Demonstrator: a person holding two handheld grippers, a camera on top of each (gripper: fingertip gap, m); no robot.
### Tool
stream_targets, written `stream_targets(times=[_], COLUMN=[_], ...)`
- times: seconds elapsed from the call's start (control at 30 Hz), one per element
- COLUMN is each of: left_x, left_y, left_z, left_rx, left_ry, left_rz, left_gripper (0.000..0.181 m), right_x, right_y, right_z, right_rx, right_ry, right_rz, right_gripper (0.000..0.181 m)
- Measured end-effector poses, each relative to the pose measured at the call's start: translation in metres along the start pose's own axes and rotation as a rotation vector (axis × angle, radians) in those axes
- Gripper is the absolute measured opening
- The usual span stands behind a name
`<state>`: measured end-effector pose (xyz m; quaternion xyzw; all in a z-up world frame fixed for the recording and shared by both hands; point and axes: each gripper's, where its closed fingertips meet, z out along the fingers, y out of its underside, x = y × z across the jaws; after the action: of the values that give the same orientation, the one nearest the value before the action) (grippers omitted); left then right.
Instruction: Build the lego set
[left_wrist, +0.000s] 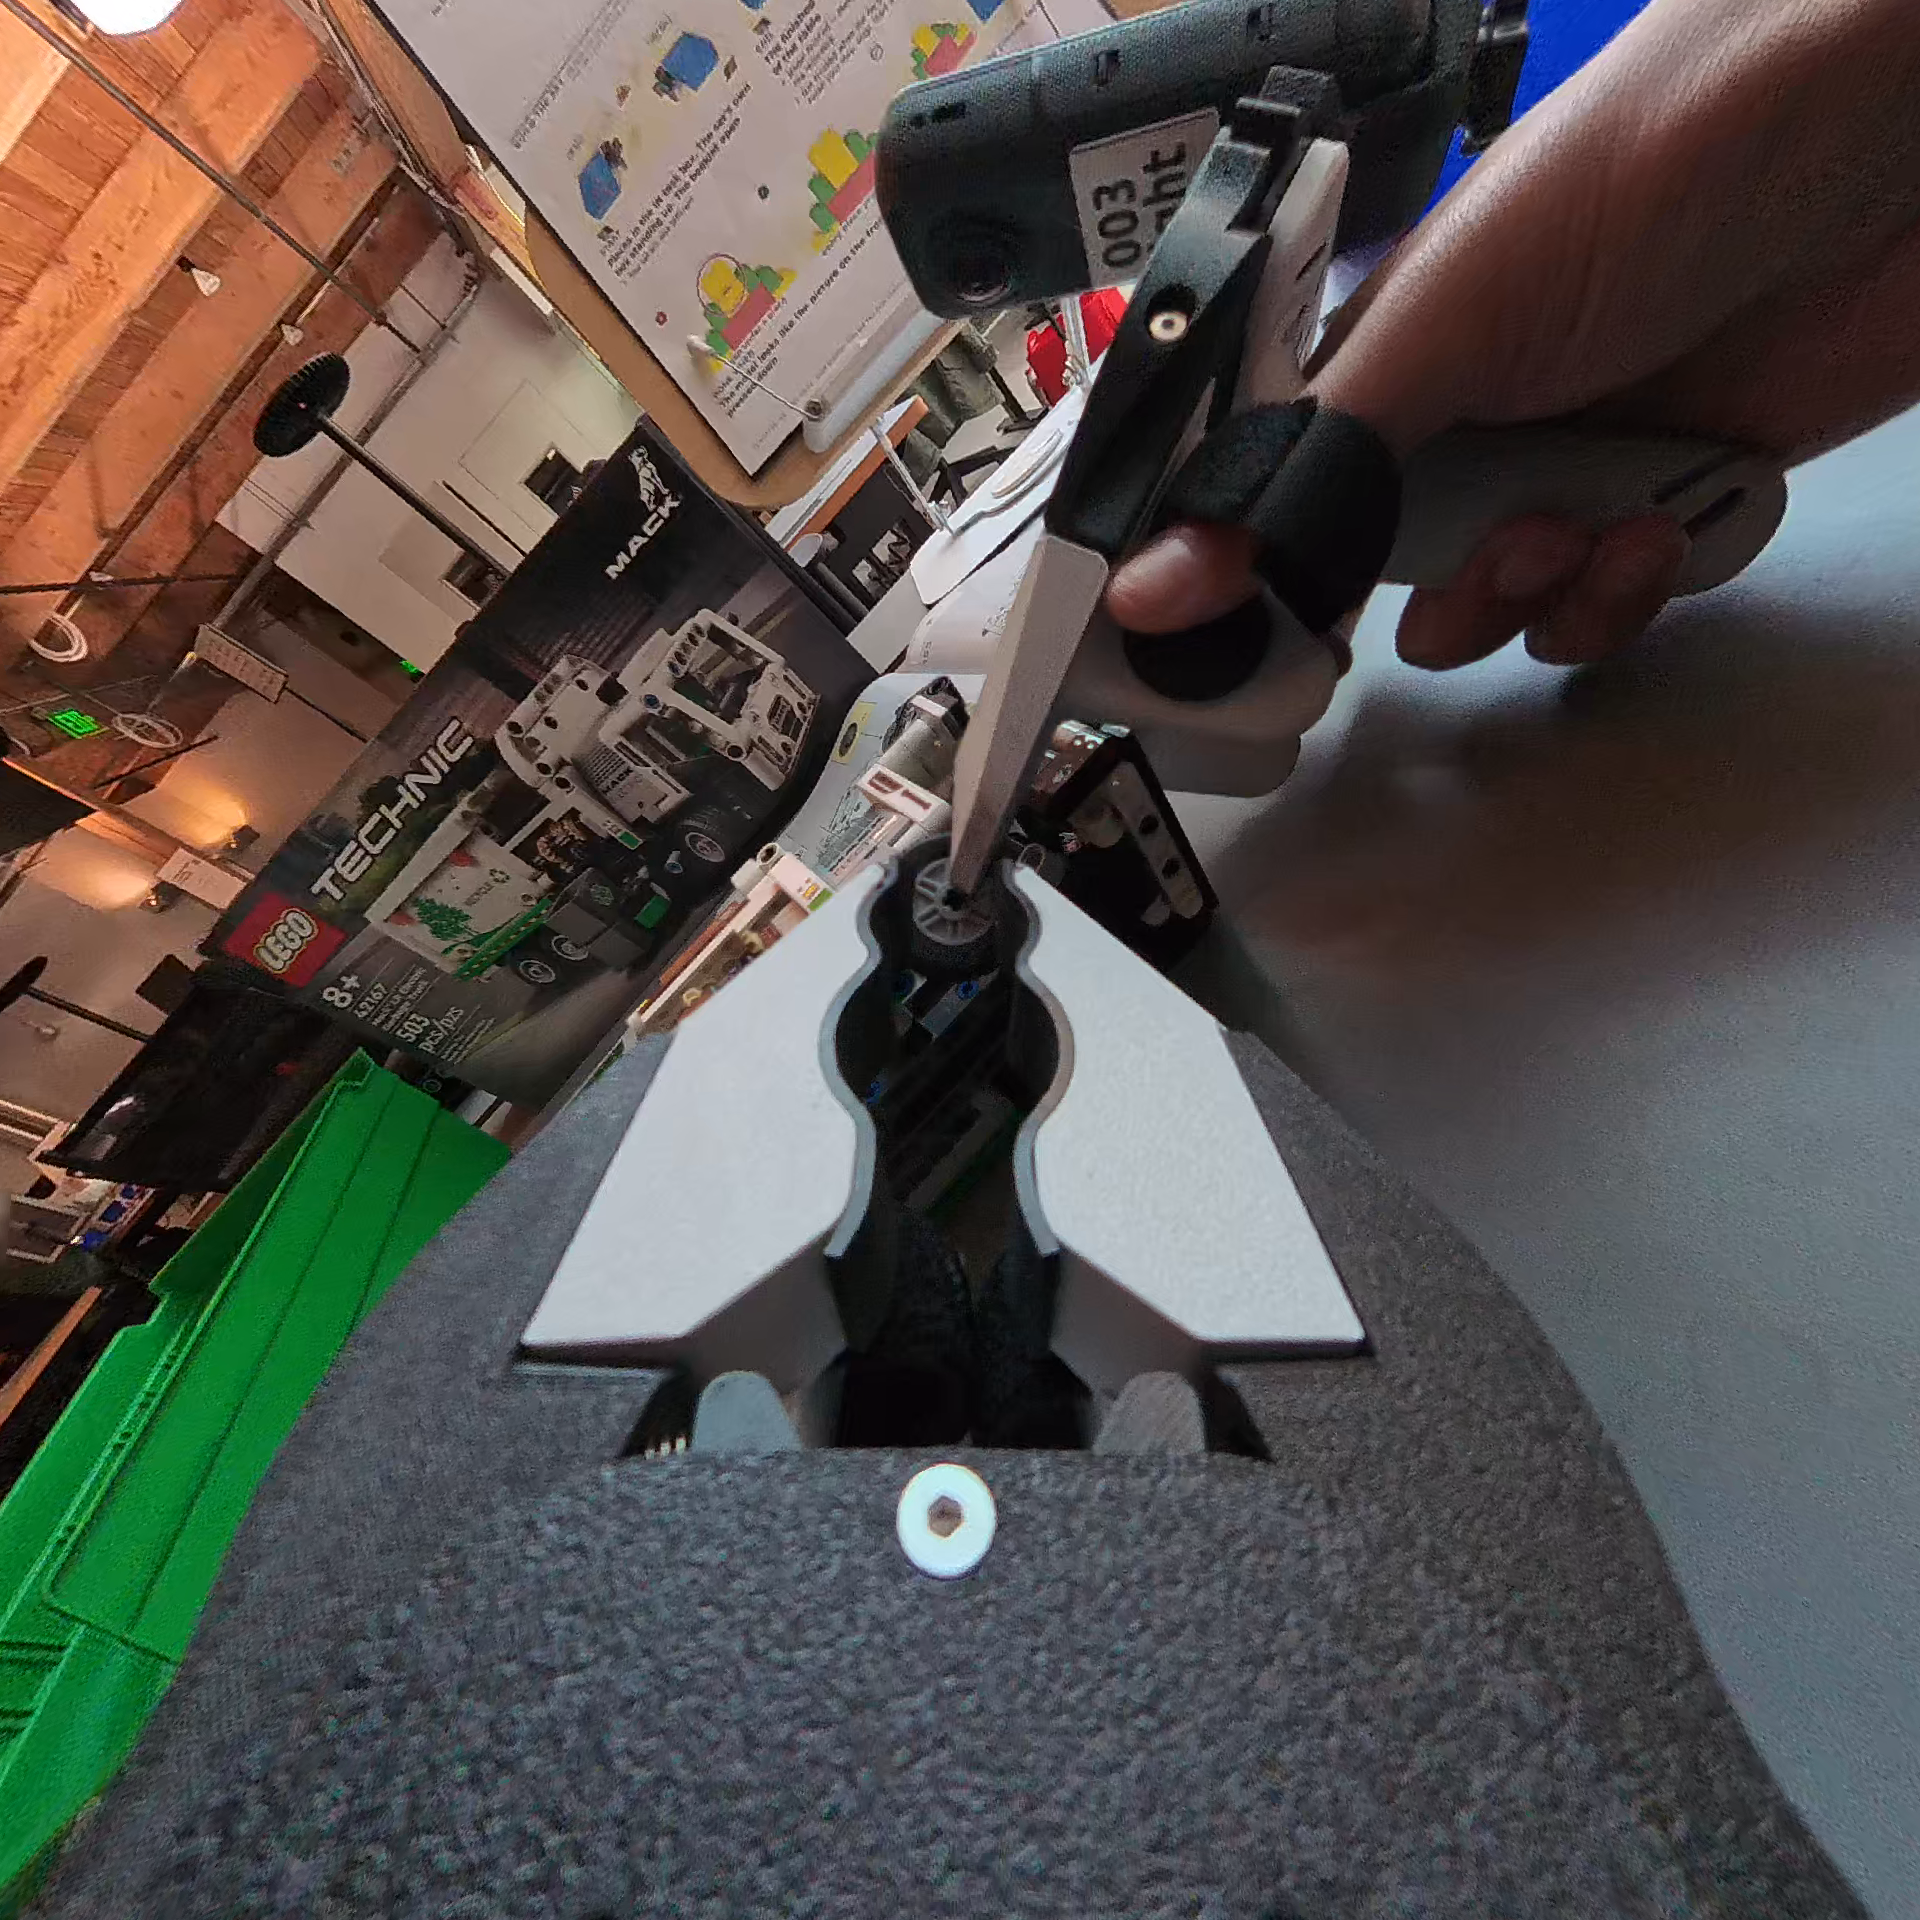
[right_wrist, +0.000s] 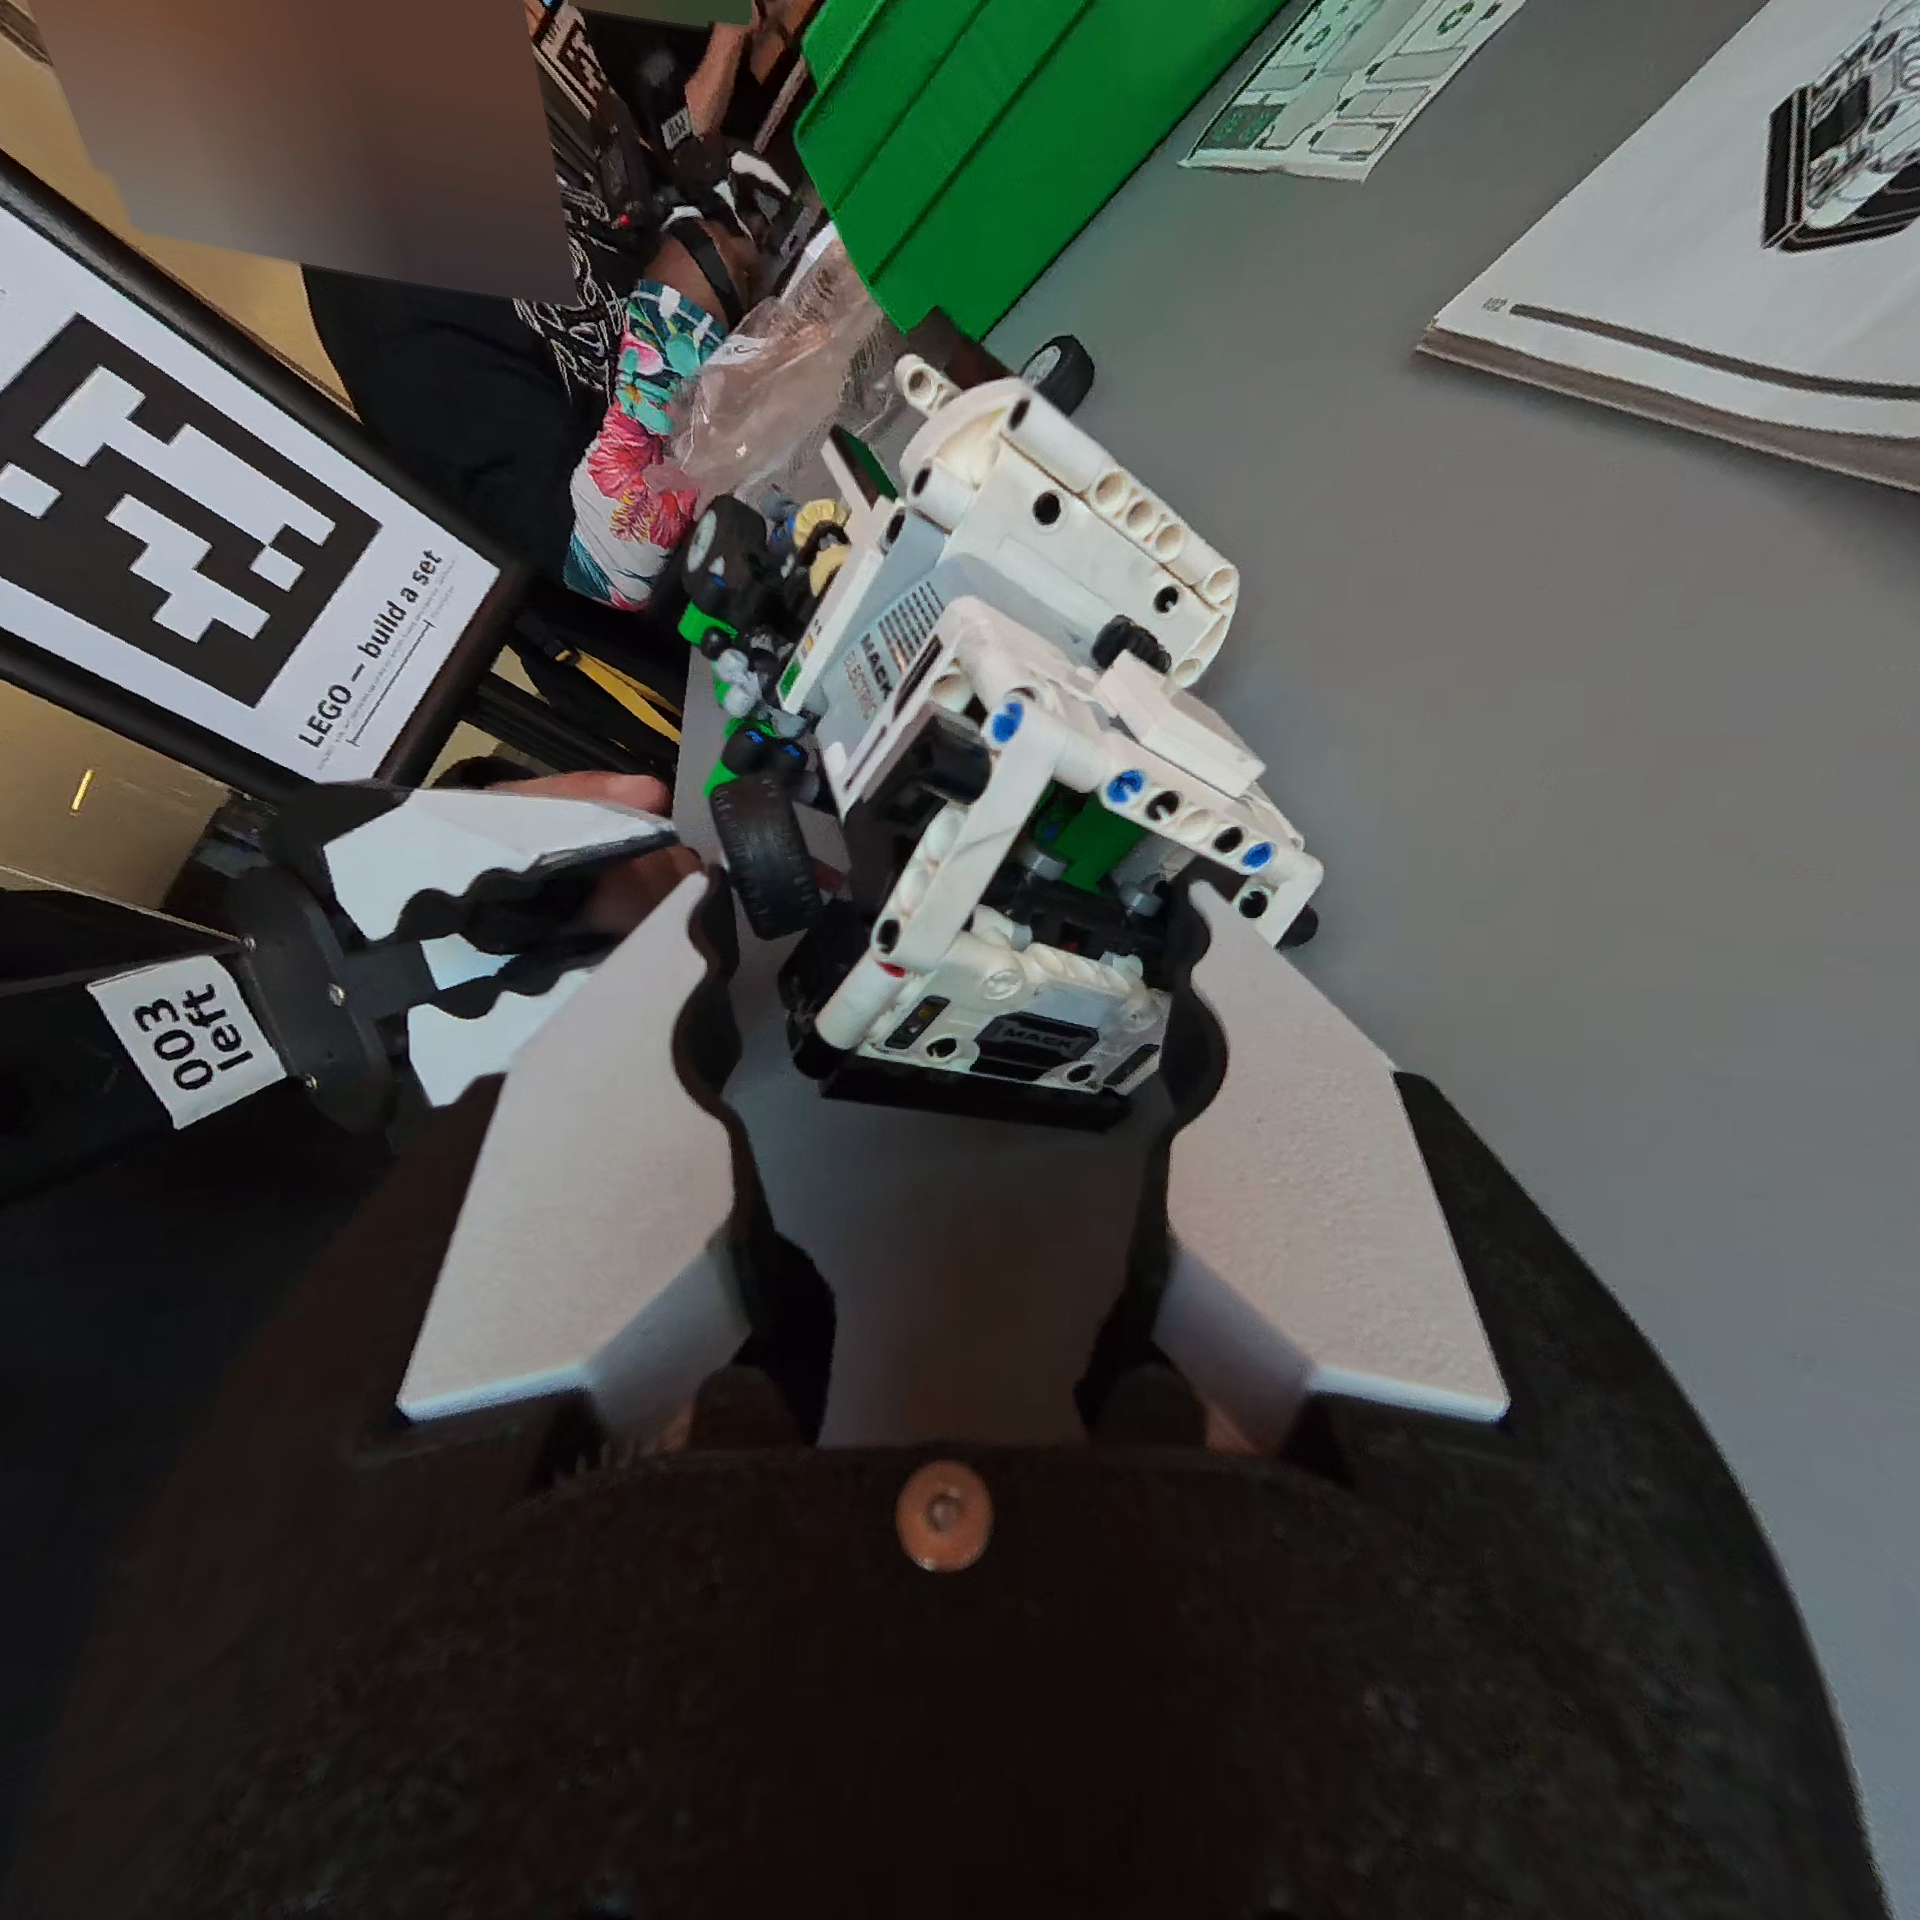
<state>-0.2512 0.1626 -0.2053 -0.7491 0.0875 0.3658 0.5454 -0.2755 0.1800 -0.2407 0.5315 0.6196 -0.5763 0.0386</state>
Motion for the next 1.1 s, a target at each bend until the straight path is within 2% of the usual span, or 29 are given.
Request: stream_targets(times=[0.27, 0.4, 0.53, 0.77, 0.97, 1.1], left_x=[0.004, 0.001, -0.005, -0.005, -0.006, -0.008], left_y=[0.007, 0.004, 0.006, 0.009, 0.01, 0.013], left_z=[0.004, 0.005, 0.002, 0.0, -0.001, -0.002], left_rx=[-0.029, -0.033, -0.036, -0.048, -0.027, -0.03], left_ry=[0.008, 0.011, 0.031, 0.035, 0.079, 0.053], left_rz=[0.023, 0.005, -0.107, -0.102, -0.237, -0.22], left_gripper=[0.015, 0.015, 0.016, 0.015, 0.016, 0.026], right_x=[0.001, 0.0, -0.001, -0.002, -0.008, -0.008], right_y=[-0.002, -0.003, -0.001, -0.001, -0.002, 0.003], right_z=[-0.002, -0.002, 0.0, -0.001, -0.018, -0.029], right_rx=[0.033, 0.038, 0.024, 0.024, 0.027, 0.023], right_ry=[-0.048, -0.079, -0.072, -0.074, -0.065, 0.006], right_rz=[0.08, 0.132, 0.107, 0.109, 0.004, -0.166], right_gripper=[0.077, 0.065, 0.066, 0.066, 0.066, 0.066])
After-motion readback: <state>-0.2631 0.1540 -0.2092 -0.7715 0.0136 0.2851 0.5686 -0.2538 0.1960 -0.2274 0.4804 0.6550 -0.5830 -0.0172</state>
